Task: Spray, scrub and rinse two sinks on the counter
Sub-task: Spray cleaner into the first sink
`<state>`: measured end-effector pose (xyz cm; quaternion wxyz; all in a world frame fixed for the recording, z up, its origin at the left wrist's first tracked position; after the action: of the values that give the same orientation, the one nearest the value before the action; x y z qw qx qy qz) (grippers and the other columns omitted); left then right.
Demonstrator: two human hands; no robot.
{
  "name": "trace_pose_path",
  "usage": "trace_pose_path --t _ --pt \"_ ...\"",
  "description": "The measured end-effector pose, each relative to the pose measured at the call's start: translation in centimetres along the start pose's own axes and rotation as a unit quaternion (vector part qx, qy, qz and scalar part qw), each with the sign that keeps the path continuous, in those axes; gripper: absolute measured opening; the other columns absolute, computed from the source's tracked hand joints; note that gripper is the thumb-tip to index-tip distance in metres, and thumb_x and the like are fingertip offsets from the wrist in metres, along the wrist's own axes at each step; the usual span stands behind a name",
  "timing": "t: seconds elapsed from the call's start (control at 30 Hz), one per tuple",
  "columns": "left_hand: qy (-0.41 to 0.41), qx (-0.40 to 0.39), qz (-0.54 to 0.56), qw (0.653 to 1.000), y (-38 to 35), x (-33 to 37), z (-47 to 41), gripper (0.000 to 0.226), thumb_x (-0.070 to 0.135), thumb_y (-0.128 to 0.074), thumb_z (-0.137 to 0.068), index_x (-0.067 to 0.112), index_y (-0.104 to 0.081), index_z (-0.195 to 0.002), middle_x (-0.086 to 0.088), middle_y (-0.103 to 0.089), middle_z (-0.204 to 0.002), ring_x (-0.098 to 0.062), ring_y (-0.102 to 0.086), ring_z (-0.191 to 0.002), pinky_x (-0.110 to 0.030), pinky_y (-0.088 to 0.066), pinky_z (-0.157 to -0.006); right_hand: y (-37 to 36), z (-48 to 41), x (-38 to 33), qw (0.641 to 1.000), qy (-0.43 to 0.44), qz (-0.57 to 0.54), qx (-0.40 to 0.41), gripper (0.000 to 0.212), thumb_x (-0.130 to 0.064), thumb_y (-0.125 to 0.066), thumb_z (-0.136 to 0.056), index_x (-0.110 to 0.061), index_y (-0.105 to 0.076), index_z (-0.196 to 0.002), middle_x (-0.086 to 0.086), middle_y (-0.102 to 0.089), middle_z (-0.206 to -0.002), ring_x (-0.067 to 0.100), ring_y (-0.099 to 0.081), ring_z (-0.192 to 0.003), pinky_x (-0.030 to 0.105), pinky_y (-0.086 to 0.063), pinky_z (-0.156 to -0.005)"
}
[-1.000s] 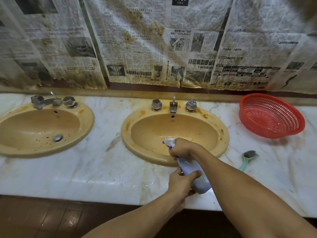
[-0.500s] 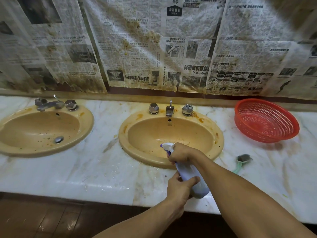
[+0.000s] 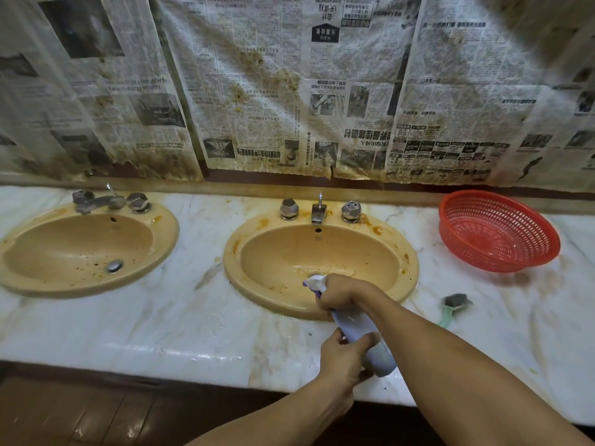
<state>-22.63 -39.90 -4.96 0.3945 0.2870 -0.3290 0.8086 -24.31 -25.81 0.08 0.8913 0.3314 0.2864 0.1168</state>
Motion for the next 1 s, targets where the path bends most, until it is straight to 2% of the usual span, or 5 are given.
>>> trace_pose_path --t 0.3,0.53,0.7,0.83,1.0 --pt "-0.011 -0.025 -0.057 0.998 -2.0 -1.1 -0.5 0.062 0.036 -0.089 -0.063 0.022 -0.070 -0.121 0.001 -0.077 -0.113 -0.027 -0.072 -0.107 -0.050 -0.063 -0.084 0.9 2.3 3.4 0.999 -0.009 -0.015 0.031 0.030 -0.008 -0.057 -0.081 -0.038 -0.050 -0.079 0.009 -0.059 -0.097 0.027 -0.053 -0.085 0.033 -0.046 -0.071" --pt "-0.009 -0.026 -0.062 0.998 -3.4 -2.7 -0.7 0.051 0.029 -0.087 -0.070 0.024 -0.070 -0.117 0.002 -0.077 -0.111 -0.026 -0.072 -0.105 -0.052 -0.063 -0.084 0.2 2.8 5.4 0.998 -0.030 -0.037 0.026 0.054 -0.015 -0.056 -0.070 -0.029 -0.061 -0.122 0.009 -0.063 -0.094 0.030 -0.062 -0.094 0.037 -0.055 -0.075" --pt "0.001 -0.056 -0.085 0.995 -4.5 -3.3 -0.4 0.058 0.031 -0.089 -0.065 0.022 -0.070 -0.119 0.001 -0.077 -0.112 -0.027 -0.073 -0.105 -0.048 -0.064 -0.083 0.3 4.3 7.7 0.995 -0.042 -0.070 0.050 0.038 -0.007 -0.056 -0.083 -0.044 -0.049 -0.082 0.010 -0.060 -0.094 0.028 -0.059 -0.089 0.034 -0.051 -0.076" --pt "-0.004 -0.084 -0.110 0.990 -6.7 -3.6 -0.6 0.049 0.023 -0.086 -0.076 0.020 -0.068 -0.122 0.003 -0.077 -0.111 -0.021 -0.074 -0.102 -0.044 -0.063 -0.086 0.3 5.2 11.0 0.987 -0.058 -0.103 0.109 0.067 -0.009 -0.047 -0.088 -0.039 -0.045 -0.148 0.009 -0.070 -0.102 0.025 -0.067 -0.089 0.032 -0.056 -0.078" --pt "-0.017 -0.092 -0.200 0.975 -9.3 -3.5 -1.7 0.053 0.023 -0.083 -0.076 0.024 -0.065 -0.126 0.003 -0.073 -0.117 -0.019 -0.070 -0.107 -0.044 -0.061 -0.093 1.2 7.2 14.7 0.967 -0.080 -0.172 0.172 0.064 -0.017 -0.048 -0.087 -0.042 -0.045 -0.146 0.002 -0.070 -0.097 0.022 -0.065 -0.087 0.031 -0.056 -0.085"
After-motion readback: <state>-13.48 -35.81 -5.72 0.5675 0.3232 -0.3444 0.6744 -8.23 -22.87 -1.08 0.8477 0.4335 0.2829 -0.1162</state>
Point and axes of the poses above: each hand's wrist, its own z-axis away from the middle knuckle, its own y-axis out of the back of the hand, x = y × z, the point moved 2 cm from there along -z, towards the middle knuckle
